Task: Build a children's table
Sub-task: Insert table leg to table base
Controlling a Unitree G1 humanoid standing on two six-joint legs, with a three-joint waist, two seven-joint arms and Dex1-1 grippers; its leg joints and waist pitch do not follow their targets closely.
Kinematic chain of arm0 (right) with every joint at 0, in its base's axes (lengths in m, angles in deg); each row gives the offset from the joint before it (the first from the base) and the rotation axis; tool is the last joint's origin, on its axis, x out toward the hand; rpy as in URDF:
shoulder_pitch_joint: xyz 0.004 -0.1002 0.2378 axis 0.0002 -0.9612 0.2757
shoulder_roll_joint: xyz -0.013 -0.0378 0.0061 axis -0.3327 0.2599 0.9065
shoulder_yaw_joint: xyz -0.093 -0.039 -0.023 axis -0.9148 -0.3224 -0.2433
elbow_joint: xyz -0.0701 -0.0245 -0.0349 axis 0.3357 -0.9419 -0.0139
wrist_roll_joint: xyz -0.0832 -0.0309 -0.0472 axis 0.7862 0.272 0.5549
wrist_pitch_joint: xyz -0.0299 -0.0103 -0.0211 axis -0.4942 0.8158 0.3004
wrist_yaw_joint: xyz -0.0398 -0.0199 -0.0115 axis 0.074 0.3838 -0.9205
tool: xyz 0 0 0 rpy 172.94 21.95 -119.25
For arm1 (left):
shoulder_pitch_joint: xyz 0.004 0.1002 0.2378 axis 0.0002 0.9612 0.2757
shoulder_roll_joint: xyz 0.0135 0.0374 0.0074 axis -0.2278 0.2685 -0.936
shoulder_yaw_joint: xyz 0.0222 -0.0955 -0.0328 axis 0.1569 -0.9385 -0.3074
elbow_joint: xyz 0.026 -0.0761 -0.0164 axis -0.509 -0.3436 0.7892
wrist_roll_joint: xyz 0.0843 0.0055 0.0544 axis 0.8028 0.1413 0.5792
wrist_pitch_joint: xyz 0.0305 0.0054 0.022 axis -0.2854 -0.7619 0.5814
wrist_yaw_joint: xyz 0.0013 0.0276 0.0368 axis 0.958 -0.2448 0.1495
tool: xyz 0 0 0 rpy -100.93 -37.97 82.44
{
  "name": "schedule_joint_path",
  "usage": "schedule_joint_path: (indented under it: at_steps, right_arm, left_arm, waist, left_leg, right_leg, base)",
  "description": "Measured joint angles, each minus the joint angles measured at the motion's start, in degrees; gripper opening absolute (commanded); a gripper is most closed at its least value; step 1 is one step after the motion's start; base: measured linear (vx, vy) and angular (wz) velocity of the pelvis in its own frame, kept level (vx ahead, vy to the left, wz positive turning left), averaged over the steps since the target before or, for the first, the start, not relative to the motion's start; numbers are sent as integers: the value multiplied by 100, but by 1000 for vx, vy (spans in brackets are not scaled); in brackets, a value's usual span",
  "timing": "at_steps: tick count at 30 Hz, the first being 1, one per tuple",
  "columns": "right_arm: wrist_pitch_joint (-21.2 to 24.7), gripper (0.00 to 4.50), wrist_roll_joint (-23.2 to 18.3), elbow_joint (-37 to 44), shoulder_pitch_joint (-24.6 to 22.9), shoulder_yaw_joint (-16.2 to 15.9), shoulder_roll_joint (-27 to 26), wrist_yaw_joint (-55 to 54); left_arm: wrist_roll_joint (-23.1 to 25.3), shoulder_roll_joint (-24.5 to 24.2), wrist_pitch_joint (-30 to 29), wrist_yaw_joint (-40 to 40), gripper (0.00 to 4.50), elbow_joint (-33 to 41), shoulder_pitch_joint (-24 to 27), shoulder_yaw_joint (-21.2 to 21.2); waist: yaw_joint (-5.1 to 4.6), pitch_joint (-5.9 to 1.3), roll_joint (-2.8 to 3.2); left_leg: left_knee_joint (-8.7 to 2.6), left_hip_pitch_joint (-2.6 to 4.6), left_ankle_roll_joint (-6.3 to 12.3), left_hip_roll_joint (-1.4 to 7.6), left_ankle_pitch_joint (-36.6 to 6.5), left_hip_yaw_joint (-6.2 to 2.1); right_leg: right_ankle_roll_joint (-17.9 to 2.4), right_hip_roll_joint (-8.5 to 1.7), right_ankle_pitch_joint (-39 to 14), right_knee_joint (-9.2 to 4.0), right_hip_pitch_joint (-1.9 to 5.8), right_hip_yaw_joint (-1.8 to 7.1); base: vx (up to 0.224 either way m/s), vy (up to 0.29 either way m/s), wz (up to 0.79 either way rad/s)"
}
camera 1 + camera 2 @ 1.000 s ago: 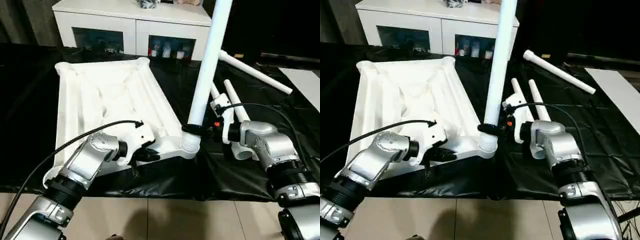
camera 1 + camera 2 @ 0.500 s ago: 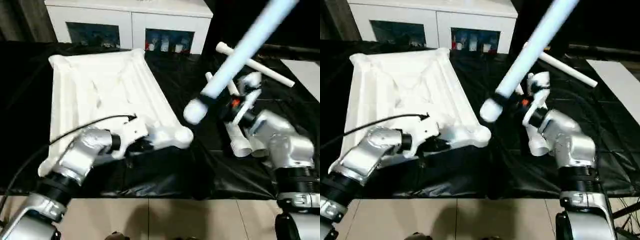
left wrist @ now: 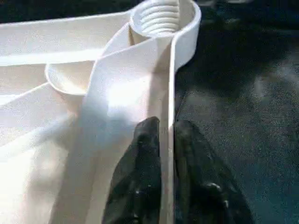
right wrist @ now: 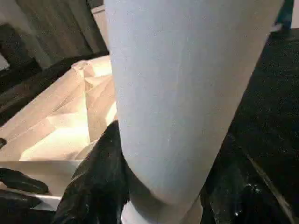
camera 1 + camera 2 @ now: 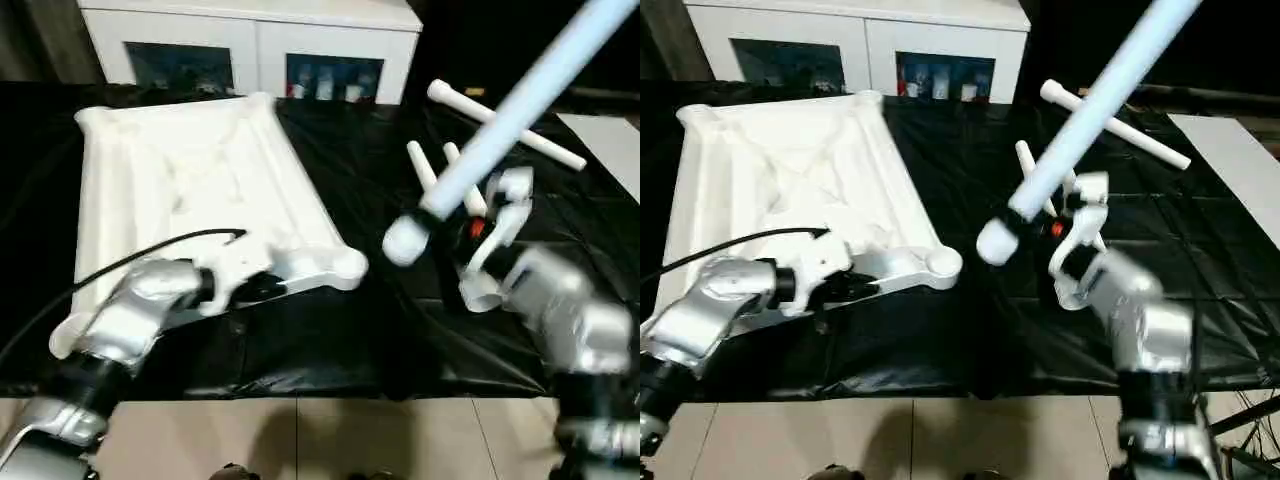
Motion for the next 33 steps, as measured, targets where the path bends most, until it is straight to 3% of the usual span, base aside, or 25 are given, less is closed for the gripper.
schedule_joint_path:
  at_steps: [4, 6, 8, 11, 13, 16, 22, 23, 24, 26, 27, 28, 29, 30, 31, 32, 33]
  right_arm:
    - [-6, 183, -4, 212, -45, 30, -60, -179]
    - [-31, 183, 22, 345, -151, 10, -141, -301]
    - [-130, 183, 192, 480, -266, -45, -178, -573]
    - [-139, 183, 510, 587, -406, -83, -171, -956]
    - [-93, 183, 922, 924, -562, -176, -162, -1454]
    - [-278, 183, 1443, 1420, -804, -289, -255, -2020]
    - [-581, 183, 1880, 1557, -1078, -687, -442, -2351]
    - [-589, 183, 1884, 1543, -1094, -721, -462, -2367]
    - [-623, 183, 1895, 1516, -1153, -741, -505, -2418]
    - [-647, 183, 1893, 1497, -1150, -753, -576, -2422]
    - [-666, 183, 1891, 1495, -1150, -791, -645, -2422]
    - [-678, 183, 1888, 1488, -1150, -845, -691, -2419]
    - [-709, 183, 1888, 1476, -1147, -905, -766, -2415]
    - [-738, 183, 1886, 1443, -1131, -1012, -836, -2407]
    - [-745, 183, 1883, 1432, -1120, -1073, -861, -2402]
    - [-758, 183, 1881, 1413, -1085, -1099, -875, -2381]
    - [-769, 183, 1876, 1347, -1036, -1108, -878, -2362]
  left_arm:
    - [-119, 155, 18, -405, 112, -11, -167, -349]
    - [-246, 252, 68, -580, 133, 53, -245, -576]
    - [-341, 398, 162, -998, 133, 102, -222, -868]
    - [-353, 573, 205, -1678, 133, 203, -193, -1256]
    - [-577, 1090, -85, -2539, 133, 601, -27, -1859]
    - [-699, 1758, -181, -3593, 133, 1469, 522, -2365]
    - [-716, 2615, -358, -4475, 133, 2417, 1418, -2337]
    - [-687, 2651, -357, -4577, 133, 2427, 1438, -2337]
    - [-593, 2743, -353, -4816, 133, 2439, 1445, -2330]
    - [-333, 2776, -364, -5142, 133, 2467, 1475, -2334]
    - [-204, 2782, -373, -5293, 133, 2487, 1503, -2336]
    - [-97, 2777, -409, -5396, 133, 2508, 1527, -2338]
    - [31, 2766, -474, -5487, 133, 2566, 1545, -2321]
    - [179, 2710, -570, -5568, 133, 2661, 1543, -2269]
    - [259, 2690, -619, -5593, 133, 2734, 1522, -2231]
    - [351, 2662, -665, -5628, 133, 2812, 1496, -2186]
    - [447, 2634, -755, -5693, 133, 2867, 1471, -2111]
  waist:
    - [118, 9, 15]
    - [151, 7, 53]
    - [170, 19, 103]
    - [175, 24, 117]
    - [169, 26, 120]
    - [129, 25, 122]
    - [125, 25, 119]
    - [139, 30, 113]
    - [100, 24, 132]
    - [97, 25, 138]
    - [92, 29, 170]
    - [64, 40, 186]
    - [52, 47, 193]
    - [24, 51, 193]
    - [33, 52, 195]
    - [51, 41, 156]
    - [74, 27, 123]
  left_leg:
    - [0, 7, -4, 1, 2, 0]
    - [1, 22, -5, 1, 3, -1]
    - [4, 23, -5, -1, 3, 1]
    - [4, 24, -7, -1, 4, 3]
    - [6, 18, -18, 0, 10, 2]
    - [8, 10, -19, 1, 11, -1]
    - [9, 0, -18, 2, 10, -7]
    - [11, -53, -15, -15, 11, -59]
    - [15, -116, 11, -50, 28, -218]
    - [34, -178, 50, -58, 59, -375]
    - [85, -242, 27, -55, 73, -514]
    - [99, -252, -13, -63, 97, -645]
    - [104, -260, -34, -94, 109, -775]
    - [102, -260, -86, -138, 139, -975]
    - [90, -259, -127, -185, 162, -1095]
    - [64, -262, -172, -250, 190, -1227]
    - [-11, -258, -178, -356, 193, -1403]
  right_leg:
    - [-3, -1, 2, 15, 2, 0]
    - [-3, -2, 2, 18, 16, 0]
    - [-3, -6, 2, 18, 21, 1]
    - [-1, -7, 0, 32, 18, 2]
    - [-1, -7, -1, 37, 13, 2]
    - [2, -6, -9, 34, 7, 0]
    - [48, -3, -38, 33, 0, -2]
    - [50, -20, -39, 31, 18, -45]
    - [47, -73, -37, -12, 71, -240]
    - [3, -100, -18, -45, 120, -424]
    - [-24, -90, -36, -42, 161, -539]
    - [-64, -53, -68, -5, 197, -566]
    - [-203, 11, -158, 96, 216, -532]
    - [-541, 119, -378, 323, 205, -418]
    - [-701, 176, -531, 501, 208, -309]
    - [-746, 209, -666, 579, 213, -228]
    - [-719, 230, -742, 639, 222, -204]
  base:
    - [0, 0, 0]
    - [0, 0, 0]
    - [0, 0, 0]
    - [0, 0, 0]
    - [0, 0, 0]
    - [0, 0, 0]
    - [0, 0, 0]
    - [-33, -17, 28]
    - [-33, -17, 28]
    - [0, -33, 50]
    - [2, -44, 49]
    - [-12, -73, 49]
    - [-6, -109, 61]
    - [-6, -109, 61]
    - [3, -161, 75]
    - [-10, -210, 76]
    - [-10, -210, 76]
